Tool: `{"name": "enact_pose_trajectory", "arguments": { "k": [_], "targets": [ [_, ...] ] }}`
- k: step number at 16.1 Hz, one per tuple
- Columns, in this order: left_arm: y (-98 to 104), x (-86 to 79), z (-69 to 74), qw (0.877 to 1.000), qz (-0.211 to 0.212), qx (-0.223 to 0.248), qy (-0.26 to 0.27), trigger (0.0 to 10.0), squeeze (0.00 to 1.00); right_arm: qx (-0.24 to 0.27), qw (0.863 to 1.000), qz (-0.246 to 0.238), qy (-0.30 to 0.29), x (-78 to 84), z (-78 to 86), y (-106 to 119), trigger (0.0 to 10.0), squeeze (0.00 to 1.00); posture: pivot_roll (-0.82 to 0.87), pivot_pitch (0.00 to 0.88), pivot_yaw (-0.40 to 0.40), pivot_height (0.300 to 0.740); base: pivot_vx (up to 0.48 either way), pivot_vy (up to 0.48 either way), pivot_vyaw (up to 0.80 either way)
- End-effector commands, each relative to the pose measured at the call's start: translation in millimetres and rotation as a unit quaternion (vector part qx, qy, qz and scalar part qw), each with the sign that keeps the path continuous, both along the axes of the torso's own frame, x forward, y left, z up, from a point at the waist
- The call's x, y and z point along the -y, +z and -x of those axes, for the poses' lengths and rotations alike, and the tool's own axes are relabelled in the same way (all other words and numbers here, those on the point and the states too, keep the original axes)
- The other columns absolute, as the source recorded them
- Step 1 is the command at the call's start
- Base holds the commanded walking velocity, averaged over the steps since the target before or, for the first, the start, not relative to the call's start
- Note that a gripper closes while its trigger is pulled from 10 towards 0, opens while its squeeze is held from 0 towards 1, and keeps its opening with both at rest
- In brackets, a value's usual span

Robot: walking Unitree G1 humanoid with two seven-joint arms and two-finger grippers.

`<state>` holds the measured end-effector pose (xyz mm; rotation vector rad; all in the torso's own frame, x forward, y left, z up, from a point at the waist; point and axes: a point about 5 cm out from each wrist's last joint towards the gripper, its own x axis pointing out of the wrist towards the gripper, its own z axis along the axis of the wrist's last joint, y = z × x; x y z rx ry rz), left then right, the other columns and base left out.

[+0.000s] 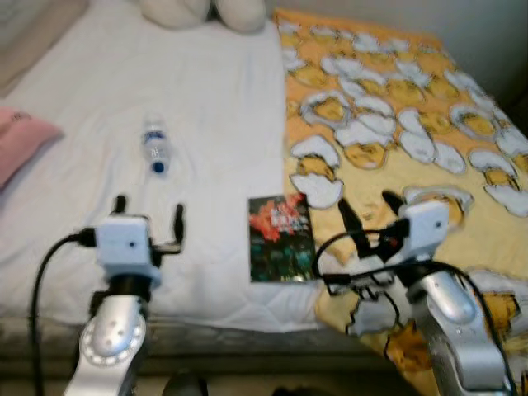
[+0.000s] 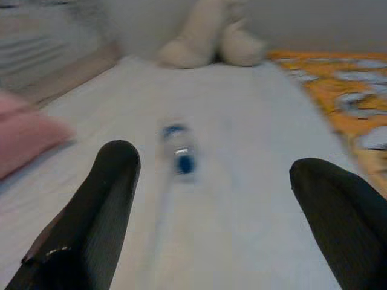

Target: Clean up the room

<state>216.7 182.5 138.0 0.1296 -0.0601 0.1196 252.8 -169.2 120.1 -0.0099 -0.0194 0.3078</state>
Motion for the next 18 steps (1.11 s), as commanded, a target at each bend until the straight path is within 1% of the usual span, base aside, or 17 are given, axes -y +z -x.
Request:
{"name": "enact_pose_trajectory", "arguments": {
  "k": [1, 2, 3, 4, 5, 6, 7, 8, 9, 10, 11, 12, 13, 14, 16, 17, 18],
  "targets": [
    [-3.9, -1.9, 1.3, 1.000, -0.005, -0.016, 0.012, 10.0, 0.00, -0.005, 1.000, -0.006, 0.004, 0.0, -1.5, -3.4, 10.0, 0.09, 0.09, 0.000, -0.148, 0.740, 0.000, 0.000, 0.64],
    [-6.9, -1.6, -0.2, 0.999, -0.016, -0.026, 0.017, 10.0, 0.00, -0.006, 1.000, -0.011, 0.008, -2.6, -4.1, -6.5, 10.0, 0.09, 0.09, 0.000, -0.149, 0.740, 0.000, 0.000, 0.64],
    [-7.1, 0.6, -2.4, 0.999, -0.016, -0.031, 0.019, 10.0, 0.00, -0.004, 1.000, -0.018, 0.008, -5.1, -9.0, -8.3, 10.0, 0.09, 0.09, 0.000, -0.142, 0.740, 0.000, 0.000, 0.61],
    [-7.5, 1.5, -2.9, 0.999, -0.015, -0.034, 0.017, 10.0, 0.00, -0.004, 1.000, -0.021, 0.008, -5.3, -10.3, -8.9, 10.0, 0.09, 0.10, 0.000, -0.141, 0.740, 0.000, 0.000, 0.61],
    [-4.7, 3.1, -3.6, 0.999, -0.039, -0.036, 0.005, 10.0, 0.00, -0.010, 0.999, -0.036, 0.003, -5.3, -12.7, -12.7, 10.0, 0.11, 0.10, 0.000, -0.130, 0.740, 0.000, 0.000, 0.60],
    [-0.2, 2.1, -5.8, 0.997, -0.073, -0.035, -0.005, 10.0, 0.00, -0.015, 0.999, -0.047, -0.001, -5.6, -14.9, -16.2, 10.0, 0.12, 0.11, 0.000, -0.120, 0.740, 0.000, 0.000, 0.58],
    [1.9, 1.2, -7.1, 0.996, -0.088, -0.034, -0.007, 10.0, 0.00, -0.016, 0.999, -0.050, -0.002, -6.0, -16.1, -17.4, 10.0, 0.12, 0.12, 0.000, -0.114, 0.740, 0.000, 0.000, 0.58],
    [8.3, -3.3, -11.9, 0.994, -0.100, -0.032, -0.010, 10.0, 0.00, -0.011, 0.999, -0.050, 0.001, -10.7, -18.9, -19.2, 10.0, 0.13, 0.13, 0.000, -0.090, 0.740, 0.000, 0.000, 0.58],
    [11.2, -9.7, -17.9, 0.994, -0.100, -0.035, -0.012, 10.0, 0.00, -0.007, 0.999, -0.048, -0.006, -17.1, -24.3, -20.4, 10.0, 0.11, 0.14, 0.000, -0.053, 0.740, 0.000, 0.000, 0.59],
    [10.0, -11.9, -19.8, 0.995, -0.086, -0.040, -0.011, 10.0, 0.00, -0.011, 0.999, -0.050, -0.013, -18.3, -26.6, -21.0, 10.0, 0.09, 0.14, 0.000, -0.039, 0.740, 0.000, 0.000, 0.63],
    [5.7, -15.5, -22.8, 0.997, -0.058, -0.051, -0.005, 10.0, 0.00, -0.013, 0.998, -0.053, -0.013, -20.2, -29.7, -21.3, 10.0, 0.04, 0.13, 0.000, -0.032, 0.740, 0.000, 0.000, 0.00],
    [2.9, -16.6, -26.0, 0.998, -0.033, -0.054, 0.004, 10.0, 0.00, -0.007, 0.999, -0.047, -0.010, -21.1, -32.6, -19.4, 10.0, 0.01, 0.12, 0.000, -0.032, 0.740, 0.000, 0.000, 0.00],
    [6.9, -11.3, -29.4, 0.998, -0.037, -0.042, -0.002, 10.0, 0.00, -0.001, 0.999, -0.039, -0.004, -21.2, -34.2, -17.5, 10.0, 0.01, 0.12, 0.000, -0.030, 0.740, 0.000, 0.000, 0.00],
    [11.0, -4.9, -32.1, 0.998, -0.046, -0.032, -0.013, 10.0, 0.00, 0.007, 0.999, -0.037, 0.000, -20.4, -33.6, -16.4, 10.0, 0.02, 0.11, 0.000, -0.028, 0.740, 0.000, 0.000, 0.62],
    [12.2, 3.0, -38.4, 0.998, -0.052, -0.029, -0.034, 10.0, 0.00, 0.011, 0.999, -0.036, -0.008, -17.3, -32.0, -17.7, 10.0, 0.04, 0.10, 0.000, -0.024, 0.740, 0.000, 0.000, 0.59],
    [9.0, 7.0, -42.9, 0.997, -0.040, -0.035, -0.047, 10.0, 0.00, 0.009, 0.999, -0.029, -0.021, -15.2, -31.9, -19.4, 10.0, 0.04, 0.09, 0.000, -0.025, 0.740, 0.000, 0.000, 0.49],
    [5.9, 9.5, -46.0, 0.998, -0.015, -0.040, -0.052, 10.0, 0.00, 0.011, 0.999, -0.032, -0.024, -16.1, -31.3, -19.0, 10.0, 0.03, 0.07, 0.000, -0.024, 0.740, 0.390, 0.000, 0.00]
  ]
}}
